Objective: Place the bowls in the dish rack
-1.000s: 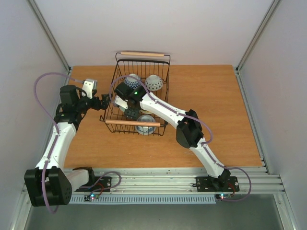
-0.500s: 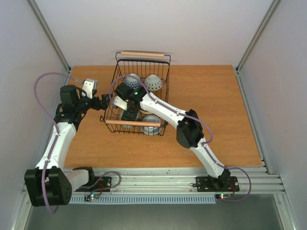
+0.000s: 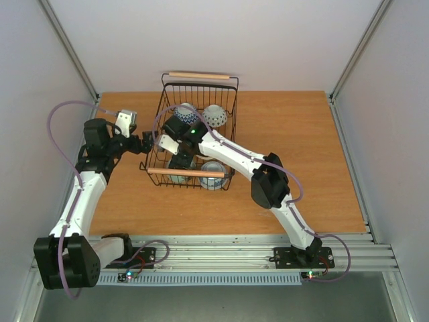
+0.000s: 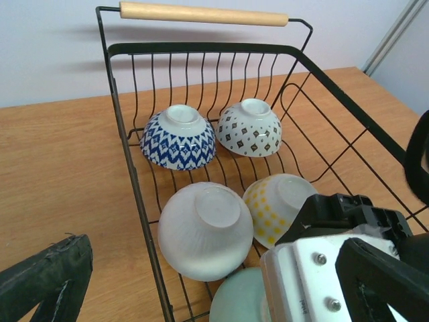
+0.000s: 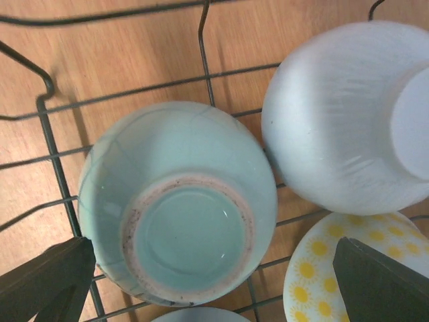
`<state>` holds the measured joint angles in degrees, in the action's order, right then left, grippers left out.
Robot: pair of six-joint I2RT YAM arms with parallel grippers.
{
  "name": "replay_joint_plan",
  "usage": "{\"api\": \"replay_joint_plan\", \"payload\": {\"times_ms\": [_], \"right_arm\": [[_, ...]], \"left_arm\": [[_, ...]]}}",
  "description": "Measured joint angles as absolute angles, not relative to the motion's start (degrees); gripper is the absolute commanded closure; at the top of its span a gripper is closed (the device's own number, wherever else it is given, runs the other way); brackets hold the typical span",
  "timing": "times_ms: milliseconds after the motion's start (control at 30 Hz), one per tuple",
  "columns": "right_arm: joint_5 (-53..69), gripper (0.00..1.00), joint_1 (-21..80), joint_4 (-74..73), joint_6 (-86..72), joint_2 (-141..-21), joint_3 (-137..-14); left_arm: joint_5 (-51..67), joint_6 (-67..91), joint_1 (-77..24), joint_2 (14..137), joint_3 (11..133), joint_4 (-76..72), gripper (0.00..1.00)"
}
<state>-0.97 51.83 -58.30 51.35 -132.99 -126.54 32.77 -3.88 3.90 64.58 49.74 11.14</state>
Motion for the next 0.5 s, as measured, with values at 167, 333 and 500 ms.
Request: {"api": "replay_joint_plan", "payload": {"times_ms": [167,333,500], "right_arm": [[0.43,0.01,51.72,-54.78,49.82,-129.25,-125.27],[0.19,0.01,51.59,-49.01,48.73,-123.44,-117.34],[-3.51,0.01,51.07,-40.97,46.09,-117.23,-107.07]], "left_arm": [[33.61,-3.53,3.62,64.55,49.91,10.76,0.01],[35.14,-3.36,3.55,64.36,50.68,9.04,0.01],[35.48,-3.44,3.2,64.31,50.68,9.45,0.01]]}}
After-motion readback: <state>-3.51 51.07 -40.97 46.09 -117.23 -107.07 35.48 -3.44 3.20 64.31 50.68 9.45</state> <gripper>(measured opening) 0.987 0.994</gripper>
